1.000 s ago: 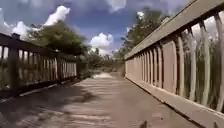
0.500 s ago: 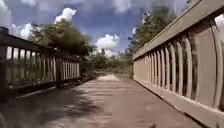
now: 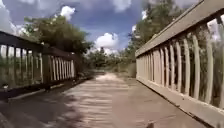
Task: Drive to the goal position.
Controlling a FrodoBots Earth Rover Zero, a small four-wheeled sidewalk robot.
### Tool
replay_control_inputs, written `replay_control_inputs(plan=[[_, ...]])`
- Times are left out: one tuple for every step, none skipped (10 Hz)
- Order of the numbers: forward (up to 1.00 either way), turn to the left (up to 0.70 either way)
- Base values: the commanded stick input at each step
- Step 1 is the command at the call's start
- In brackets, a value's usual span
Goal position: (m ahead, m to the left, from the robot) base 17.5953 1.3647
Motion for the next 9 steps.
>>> replay_control_inputs(plan=[[1.0, 0.0], [1.0, 0.0], [1.0, 0.0], [1.0, 0.0], [1.0, 0.0], [1.0, 0.0], [1.0, 0.0], [1.0, 0.07], [1.0, 0.24]])
